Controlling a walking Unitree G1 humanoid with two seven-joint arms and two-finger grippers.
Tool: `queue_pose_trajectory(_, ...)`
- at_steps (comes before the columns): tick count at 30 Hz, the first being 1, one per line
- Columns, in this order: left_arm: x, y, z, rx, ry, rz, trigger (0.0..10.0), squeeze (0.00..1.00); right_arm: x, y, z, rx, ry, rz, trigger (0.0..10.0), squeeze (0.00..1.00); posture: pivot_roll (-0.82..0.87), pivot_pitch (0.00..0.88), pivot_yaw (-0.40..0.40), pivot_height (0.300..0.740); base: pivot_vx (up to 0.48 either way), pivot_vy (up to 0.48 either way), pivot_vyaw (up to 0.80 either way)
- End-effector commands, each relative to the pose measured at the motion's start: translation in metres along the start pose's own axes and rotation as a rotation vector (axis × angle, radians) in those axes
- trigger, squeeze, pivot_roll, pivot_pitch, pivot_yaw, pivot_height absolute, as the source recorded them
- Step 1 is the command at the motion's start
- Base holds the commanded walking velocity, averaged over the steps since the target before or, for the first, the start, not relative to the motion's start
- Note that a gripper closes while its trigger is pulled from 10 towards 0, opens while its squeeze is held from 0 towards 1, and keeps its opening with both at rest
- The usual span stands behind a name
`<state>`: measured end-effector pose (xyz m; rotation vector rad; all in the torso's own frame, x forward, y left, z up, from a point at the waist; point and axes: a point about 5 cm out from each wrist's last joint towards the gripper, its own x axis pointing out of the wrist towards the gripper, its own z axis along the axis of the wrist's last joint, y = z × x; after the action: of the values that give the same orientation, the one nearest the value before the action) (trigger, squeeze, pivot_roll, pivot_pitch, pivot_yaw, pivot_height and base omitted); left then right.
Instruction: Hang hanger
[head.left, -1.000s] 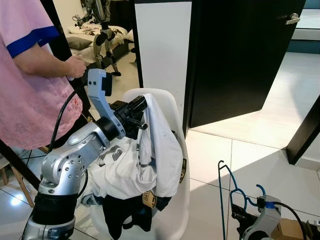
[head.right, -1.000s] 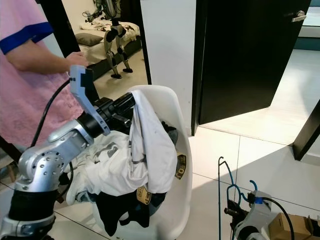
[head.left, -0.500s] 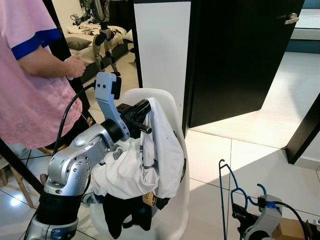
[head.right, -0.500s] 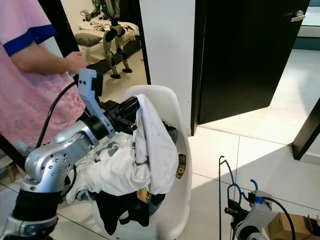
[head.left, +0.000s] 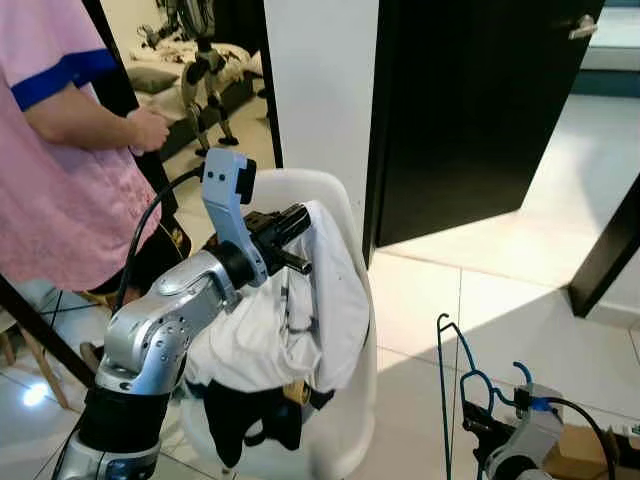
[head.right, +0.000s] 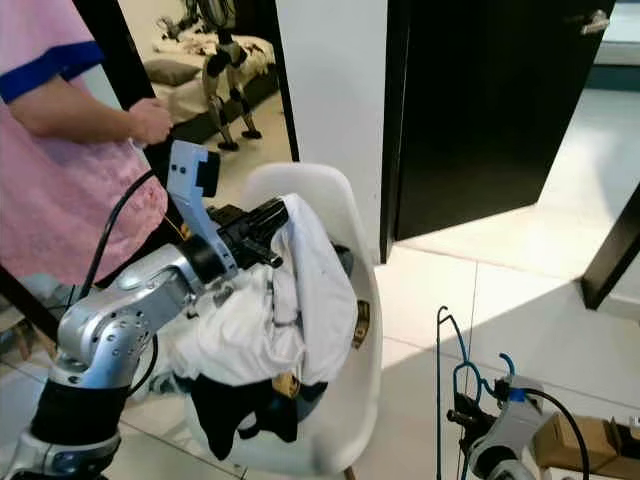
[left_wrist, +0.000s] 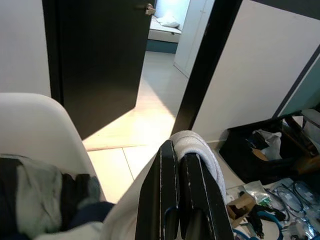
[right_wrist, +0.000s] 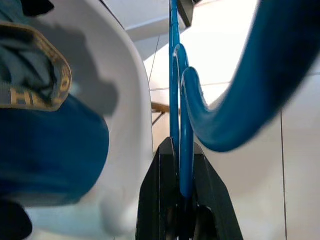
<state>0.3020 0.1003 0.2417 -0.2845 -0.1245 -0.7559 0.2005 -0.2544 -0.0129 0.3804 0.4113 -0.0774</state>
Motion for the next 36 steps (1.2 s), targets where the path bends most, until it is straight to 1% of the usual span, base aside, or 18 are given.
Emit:
queue_pose_trajectory(1,-0.001,-0.001,-0.003,0.001,0.014,-0.002,10.0,0.00,-0.001,0.002,-0.002,0.019,0.002,-0.002,10.0,0.00,-0.06,0.000,0.054,0.740,-0.401,0.000,0.00)
queue_pose_trajectory(25,0.001,-0.004,-0.002,-0.002,0.003,-0.029,10.0,0.00,-0.002,0.000,-0.002,0.021,0.010,-0.009,10.0,0.00,-0.06,0.000,0.055,0.740,-0.397,0.000,0.00)
queue_pose_trajectory(28,0.003,-0.008,-0.002,-0.009,0.001,-0.042,10.0,0.00,-0.002,0.000,-0.002,0.021,0.010,-0.010,10.0,0.00,-0.06,0.000,0.055,0.740,-0.398,0.000,0.00)
queue_pose_trajectory(33,0.007,-0.021,-0.006,-0.042,0.000,-0.083,10.0,0.00,-0.001,-0.001,-0.003,0.022,0.012,-0.010,10.0,0.00,-0.05,0.000,0.056,0.740,-0.397,0.000,0.00)
queue_pose_trajectory(35,0.008,-0.022,-0.006,-0.046,-0.001,-0.086,10.0,0.00,-0.001,-0.001,-0.003,0.023,0.012,-0.010,10.0,0.00,-0.05,0.000,0.056,0.740,-0.398,0.000,0.00)
queue_pose_trajectory(36,0.009,-0.025,-0.007,-0.054,-0.004,-0.096,10.0,0.00,-0.001,-0.001,-0.003,0.023,0.013,-0.010,10.0,0.00,-0.05,0.000,0.056,0.740,-0.398,0.000,0.00)
